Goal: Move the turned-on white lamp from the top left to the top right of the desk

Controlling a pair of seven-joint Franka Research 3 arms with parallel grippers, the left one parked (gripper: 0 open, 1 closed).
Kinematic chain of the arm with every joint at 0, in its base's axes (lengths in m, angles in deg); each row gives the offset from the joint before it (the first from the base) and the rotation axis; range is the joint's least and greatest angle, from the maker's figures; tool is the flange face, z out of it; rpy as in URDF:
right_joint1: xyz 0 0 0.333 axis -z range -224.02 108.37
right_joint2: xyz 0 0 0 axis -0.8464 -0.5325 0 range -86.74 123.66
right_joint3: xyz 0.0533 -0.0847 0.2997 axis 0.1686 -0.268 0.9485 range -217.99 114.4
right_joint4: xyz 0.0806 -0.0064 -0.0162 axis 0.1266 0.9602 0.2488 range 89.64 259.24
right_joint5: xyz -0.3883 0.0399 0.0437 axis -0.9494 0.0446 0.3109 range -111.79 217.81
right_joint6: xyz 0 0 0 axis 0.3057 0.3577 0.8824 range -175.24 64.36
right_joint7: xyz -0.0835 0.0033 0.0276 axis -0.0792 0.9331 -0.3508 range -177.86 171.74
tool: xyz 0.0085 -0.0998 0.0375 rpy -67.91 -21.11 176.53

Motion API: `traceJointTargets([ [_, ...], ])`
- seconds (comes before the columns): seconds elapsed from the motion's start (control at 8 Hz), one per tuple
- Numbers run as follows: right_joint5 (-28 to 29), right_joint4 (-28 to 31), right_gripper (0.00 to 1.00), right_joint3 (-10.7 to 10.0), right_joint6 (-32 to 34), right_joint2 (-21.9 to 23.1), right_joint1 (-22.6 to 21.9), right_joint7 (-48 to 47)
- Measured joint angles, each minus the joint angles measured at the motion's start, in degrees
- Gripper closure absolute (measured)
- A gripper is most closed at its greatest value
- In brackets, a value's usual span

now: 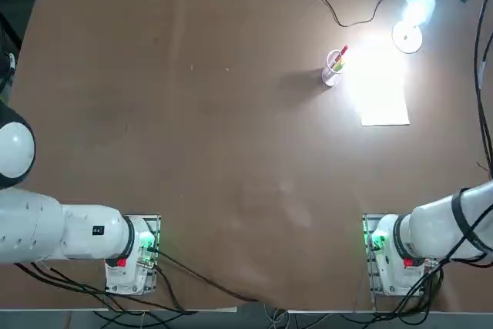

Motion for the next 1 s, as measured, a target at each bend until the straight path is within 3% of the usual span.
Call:
traceJointTargets([
  [0.25,-4.94,7.82,0.00,2.57,-15.98,4.40,-0.24,1.22],
  [0.62,-6.47,14.27,0.00,7.73,-17.15,10.79,2.55,0.81],
  [0.75,-6.43,14.64,0.00,8.14,-17.01,11.18,2.86,-0.10],
  [1.0,-6.42,14.67,0.00,6.30,-15.20,11.16,1.04,-0.66],
])
